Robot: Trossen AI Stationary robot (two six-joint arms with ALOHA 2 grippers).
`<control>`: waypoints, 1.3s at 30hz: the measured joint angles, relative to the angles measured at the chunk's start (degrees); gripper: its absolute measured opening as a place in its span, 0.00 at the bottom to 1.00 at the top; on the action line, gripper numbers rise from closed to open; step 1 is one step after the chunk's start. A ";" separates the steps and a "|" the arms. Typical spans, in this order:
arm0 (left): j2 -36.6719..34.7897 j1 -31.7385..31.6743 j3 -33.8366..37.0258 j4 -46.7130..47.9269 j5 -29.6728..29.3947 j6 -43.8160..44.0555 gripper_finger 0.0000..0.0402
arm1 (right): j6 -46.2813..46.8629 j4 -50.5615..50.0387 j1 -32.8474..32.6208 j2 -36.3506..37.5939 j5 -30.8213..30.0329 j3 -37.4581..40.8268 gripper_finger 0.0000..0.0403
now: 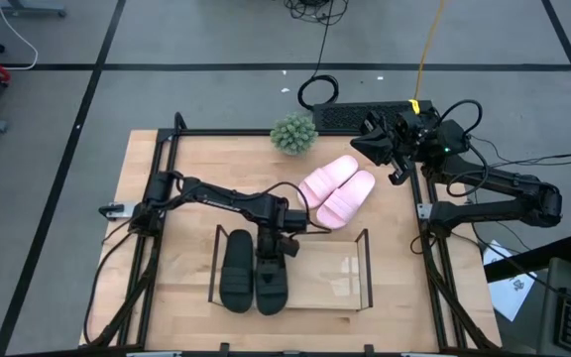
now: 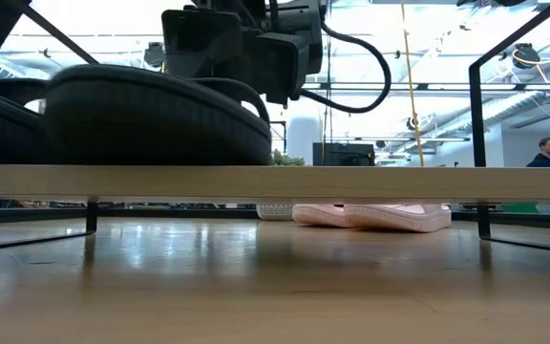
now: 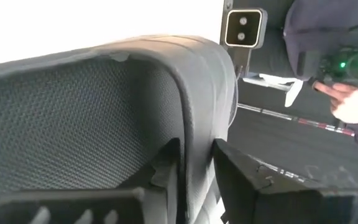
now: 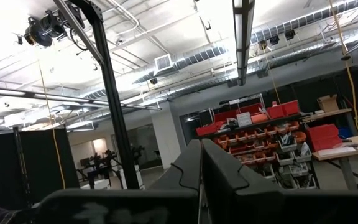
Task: Pick and place slides into the shelf
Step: Put the right black slipper on the shelf
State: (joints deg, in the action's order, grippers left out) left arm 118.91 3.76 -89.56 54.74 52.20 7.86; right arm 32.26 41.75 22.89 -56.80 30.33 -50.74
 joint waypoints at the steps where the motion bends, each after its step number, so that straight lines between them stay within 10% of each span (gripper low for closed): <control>1: 0.00 -0.25 0.00 0.00 -0.04 0.07 0.24 | 0.01 0.00 -0.01 0.00 0.01 0.00 0.01; 39: 0.00 0.82 0.00 2.56 0.88 1.10 0.26 | 0.04 0.01 -0.01 0.00 2.99 0.00 0.01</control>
State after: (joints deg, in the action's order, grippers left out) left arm 118.91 4.58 -89.56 57.30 53.08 8.96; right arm 32.29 41.76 22.88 -56.80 33.32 -50.74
